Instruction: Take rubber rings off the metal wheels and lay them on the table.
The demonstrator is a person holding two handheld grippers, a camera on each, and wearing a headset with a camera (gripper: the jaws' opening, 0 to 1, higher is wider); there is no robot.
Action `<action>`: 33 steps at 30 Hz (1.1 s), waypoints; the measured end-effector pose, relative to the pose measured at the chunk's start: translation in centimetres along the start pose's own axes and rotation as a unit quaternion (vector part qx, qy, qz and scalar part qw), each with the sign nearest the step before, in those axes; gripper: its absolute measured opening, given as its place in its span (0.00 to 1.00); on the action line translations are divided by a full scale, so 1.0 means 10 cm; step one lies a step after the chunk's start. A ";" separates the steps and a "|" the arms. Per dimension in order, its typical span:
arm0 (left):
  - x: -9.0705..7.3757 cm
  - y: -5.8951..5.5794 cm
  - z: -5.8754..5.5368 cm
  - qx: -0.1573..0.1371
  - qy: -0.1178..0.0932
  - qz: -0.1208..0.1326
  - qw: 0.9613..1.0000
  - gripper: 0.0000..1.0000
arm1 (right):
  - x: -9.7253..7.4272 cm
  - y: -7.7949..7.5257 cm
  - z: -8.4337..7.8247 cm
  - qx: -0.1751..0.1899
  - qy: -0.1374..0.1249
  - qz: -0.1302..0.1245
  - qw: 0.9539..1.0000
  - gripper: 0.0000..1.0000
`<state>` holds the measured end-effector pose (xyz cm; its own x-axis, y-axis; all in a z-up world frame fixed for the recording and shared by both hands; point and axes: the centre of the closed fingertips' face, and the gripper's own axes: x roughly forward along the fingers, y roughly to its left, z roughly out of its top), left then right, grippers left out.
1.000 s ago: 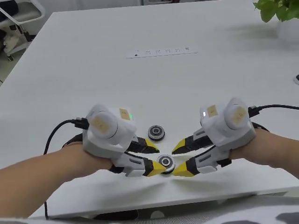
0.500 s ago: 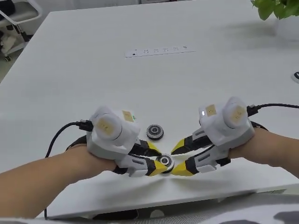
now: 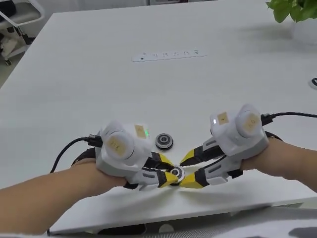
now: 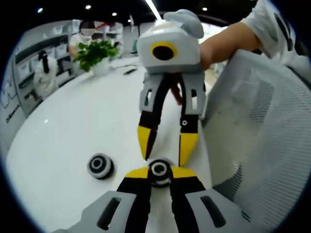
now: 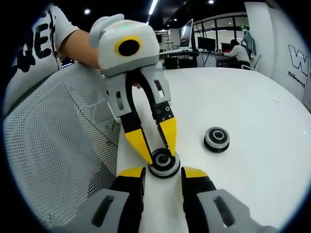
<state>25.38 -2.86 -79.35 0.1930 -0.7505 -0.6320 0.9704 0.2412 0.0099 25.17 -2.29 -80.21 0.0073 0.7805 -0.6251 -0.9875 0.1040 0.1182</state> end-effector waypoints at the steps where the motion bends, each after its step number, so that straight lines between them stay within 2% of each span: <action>1: 0.00 0.01 0.00 0.000 -0.001 0.004 1.000 0.14 | 0.00 0.00 0.00 0.001 -0.001 0.000 1.000 0.26; 17: 0.01 0.02 -0.01 -0.007 -0.006 0.013 1.000 0.14 | 0.07 0.00 -0.04 0.007 0.004 -0.003 1.000 0.24; 33: 0.02 0.03 -0.01 -0.005 -0.006 0.018 1.000 0.14 | 0.02 -0.01 -0.08 0.015 0.010 -0.006 1.000 0.18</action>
<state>25.69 -2.87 -79.52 0.2301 -0.7486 -0.6218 0.9612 0.2748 0.0249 25.20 -2.62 -80.97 0.0155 0.7669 -0.6416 -0.9822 0.1319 0.1339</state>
